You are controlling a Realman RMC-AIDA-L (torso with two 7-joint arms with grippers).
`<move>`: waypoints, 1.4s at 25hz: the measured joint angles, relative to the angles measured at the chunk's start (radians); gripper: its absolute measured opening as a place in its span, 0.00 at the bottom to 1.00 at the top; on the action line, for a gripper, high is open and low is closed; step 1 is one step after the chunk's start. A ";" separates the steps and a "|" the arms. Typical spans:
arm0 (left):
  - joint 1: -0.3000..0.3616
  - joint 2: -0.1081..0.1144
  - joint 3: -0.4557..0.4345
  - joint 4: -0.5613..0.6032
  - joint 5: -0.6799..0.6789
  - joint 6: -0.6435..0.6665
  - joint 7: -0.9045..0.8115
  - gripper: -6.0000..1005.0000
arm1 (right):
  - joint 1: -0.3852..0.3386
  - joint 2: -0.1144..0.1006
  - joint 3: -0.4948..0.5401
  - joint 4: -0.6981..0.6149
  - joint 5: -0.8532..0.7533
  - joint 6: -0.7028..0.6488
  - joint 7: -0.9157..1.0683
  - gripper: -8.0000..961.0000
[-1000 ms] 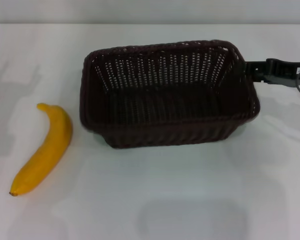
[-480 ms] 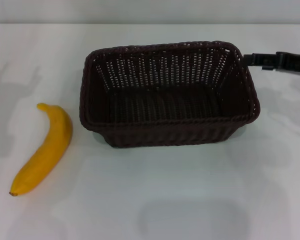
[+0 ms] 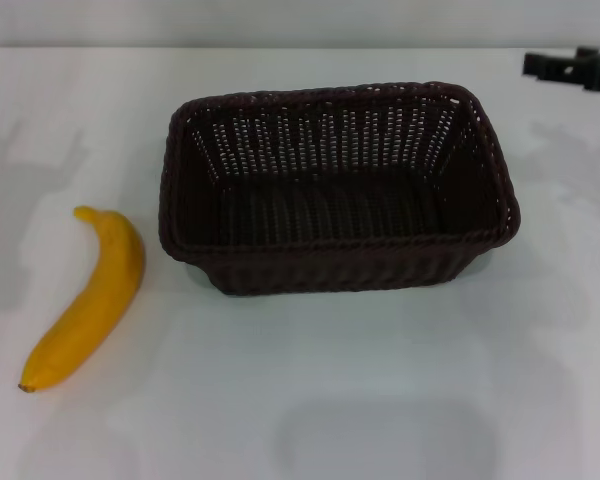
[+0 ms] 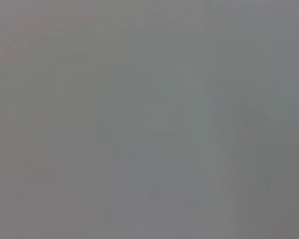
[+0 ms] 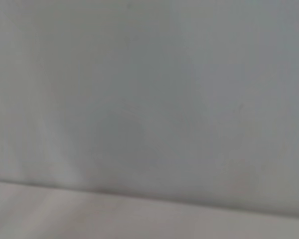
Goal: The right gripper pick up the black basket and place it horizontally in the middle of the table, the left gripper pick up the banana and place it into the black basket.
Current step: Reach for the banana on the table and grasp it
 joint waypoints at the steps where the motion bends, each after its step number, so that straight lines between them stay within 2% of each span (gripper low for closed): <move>1: -0.002 0.000 0.000 0.000 0.000 0.000 -0.001 0.85 | 0.004 0.000 0.015 0.001 0.002 0.001 -0.021 0.86; 9: 0.003 -0.002 0.001 0.005 0.003 0.000 -0.015 0.85 | 0.015 -0.005 0.156 0.020 0.079 -0.032 -0.186 0.89; 15: 0.007 -0.002 0.023 0.014 0.002 -0.011 -0.024 0.84 | 0.005 -0.004 0.183 0.022 0.104 0.001 -0.293 0.89; 21: 0.021 -0.002 0.040 0.039 0.000 -0.029 -0.024 0.84 | -0.013 0.001 0.171 0.044 0.103 0.180 -0.438 0.89; 29: 0.043 -0.003 0.051 0.106 -0.002 -0.033 -0.024 0.84 | -0.008 0.001 0.112 0.126 0.122 0.502 -0.673 0.88; 35: 0.038 -0.002 0.051 0.121 -0.003 -0.027 -0.021 0.84 | -0.003 0.002 0.097 0.168 0.201 0.557 -0.709 0.88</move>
